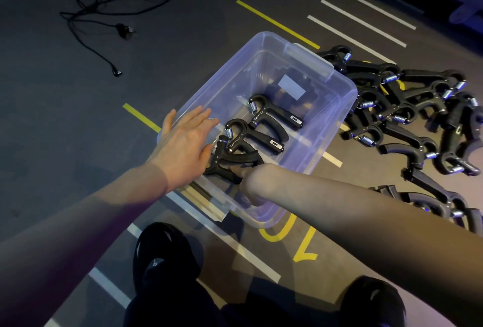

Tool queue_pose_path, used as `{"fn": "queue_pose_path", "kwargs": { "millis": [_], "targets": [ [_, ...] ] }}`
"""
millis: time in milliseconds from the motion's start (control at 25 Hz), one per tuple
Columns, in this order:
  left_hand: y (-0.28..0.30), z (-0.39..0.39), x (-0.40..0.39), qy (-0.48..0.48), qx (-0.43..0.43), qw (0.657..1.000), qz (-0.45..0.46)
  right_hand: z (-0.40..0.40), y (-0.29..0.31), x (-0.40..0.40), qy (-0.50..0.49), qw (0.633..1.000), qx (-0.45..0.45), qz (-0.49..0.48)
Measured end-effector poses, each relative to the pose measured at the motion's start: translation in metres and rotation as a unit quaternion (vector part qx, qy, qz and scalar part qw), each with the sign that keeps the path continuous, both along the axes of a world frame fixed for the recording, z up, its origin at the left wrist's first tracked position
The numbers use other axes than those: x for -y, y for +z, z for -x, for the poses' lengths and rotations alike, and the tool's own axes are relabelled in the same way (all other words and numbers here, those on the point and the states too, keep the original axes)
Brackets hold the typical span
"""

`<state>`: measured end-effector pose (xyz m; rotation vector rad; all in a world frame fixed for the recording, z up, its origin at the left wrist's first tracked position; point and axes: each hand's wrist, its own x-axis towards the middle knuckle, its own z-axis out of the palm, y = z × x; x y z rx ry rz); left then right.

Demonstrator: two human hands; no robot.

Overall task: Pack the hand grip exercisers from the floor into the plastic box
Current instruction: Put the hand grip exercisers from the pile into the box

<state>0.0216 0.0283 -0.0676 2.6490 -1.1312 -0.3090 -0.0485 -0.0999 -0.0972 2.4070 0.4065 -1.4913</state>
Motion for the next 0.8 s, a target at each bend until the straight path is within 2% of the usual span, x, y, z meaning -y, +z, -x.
{"fn": "queue_pose_path", "kwargs": {
  "millis": [120, 400, 800],
  "targets": [
    [0.000, 0.000, 0.000, 0.001, 0.000, 1.000, 0.002, -0.007, -0.009, 0.007, 0.015, 1.000, -0.012, 0.004],
    [-0.001, 0.000, 0.000, 0.001, -0.001, 1.000, 0.007, -0.017, -0.030, -0.002, 0.038, 0.992, -0.111, -0.038],
    [-0.001, 0.001, 0.001, 0.004, 0.001, 1.000, -0.001, -0.009, -0.023, -0.003, 0.029, 0.998, -0.042, -0.037]
  ]
}}
